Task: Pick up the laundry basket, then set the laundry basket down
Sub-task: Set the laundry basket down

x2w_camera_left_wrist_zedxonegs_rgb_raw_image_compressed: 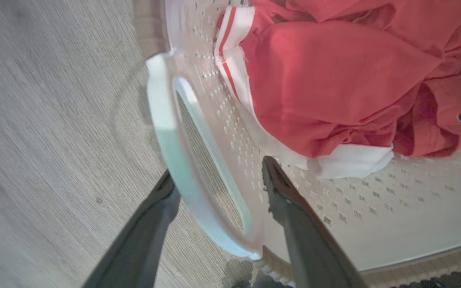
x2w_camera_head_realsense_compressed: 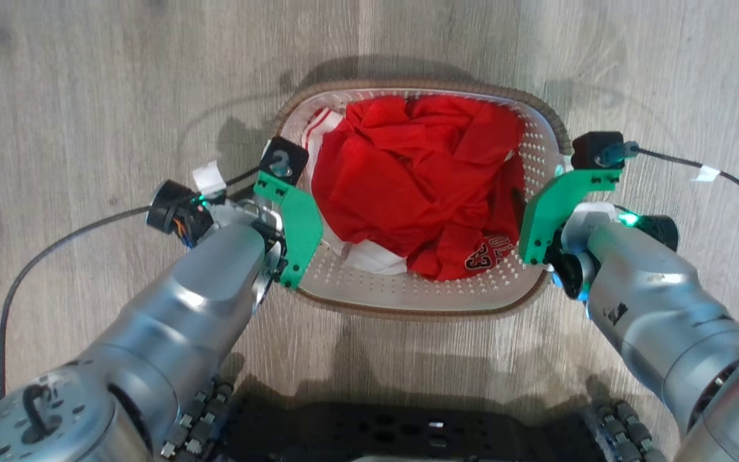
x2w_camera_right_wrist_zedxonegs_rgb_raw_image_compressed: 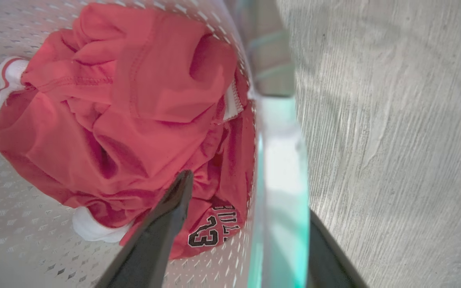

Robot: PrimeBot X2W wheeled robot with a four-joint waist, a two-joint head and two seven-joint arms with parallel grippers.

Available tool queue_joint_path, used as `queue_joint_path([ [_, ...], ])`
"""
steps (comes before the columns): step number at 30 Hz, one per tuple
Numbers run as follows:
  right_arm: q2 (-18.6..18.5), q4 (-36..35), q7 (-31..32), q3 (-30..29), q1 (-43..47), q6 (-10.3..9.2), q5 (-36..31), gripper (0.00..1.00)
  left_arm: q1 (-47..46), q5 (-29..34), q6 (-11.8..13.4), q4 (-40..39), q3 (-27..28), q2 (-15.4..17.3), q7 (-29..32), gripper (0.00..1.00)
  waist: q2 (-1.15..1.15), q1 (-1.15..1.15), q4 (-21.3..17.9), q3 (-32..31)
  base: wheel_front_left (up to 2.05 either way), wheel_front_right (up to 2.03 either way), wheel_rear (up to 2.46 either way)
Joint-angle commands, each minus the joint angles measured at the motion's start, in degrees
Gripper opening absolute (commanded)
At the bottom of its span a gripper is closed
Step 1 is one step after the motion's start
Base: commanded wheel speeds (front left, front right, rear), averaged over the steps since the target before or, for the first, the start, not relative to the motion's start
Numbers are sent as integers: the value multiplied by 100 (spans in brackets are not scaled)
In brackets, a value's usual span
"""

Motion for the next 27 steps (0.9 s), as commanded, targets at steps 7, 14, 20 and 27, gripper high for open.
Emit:
queue_joint_path([
  [7,41,-33,205,-248,687,40,-262,100,399,93,-46,54,26,82,46,100,0,0,1,-582,0,0,0],
  [14,136,-33,324,-690,1163,40,-307,100,853,-89,-121,475,80,82,-207,100,0,0,-167,-1500,0,0,0],
  [20,179,-86,-151,-892,1250,40,-296,100,1046,-254,-305,745,262,118,-938,100,0,0,-291,-2283,0,0,0],
  [27,179,-342,-976,-1113,978,40,-403,100,1020,-437,-229,676,667,213,-2123,100,0,0,-408,-3127,0,0,0],
])
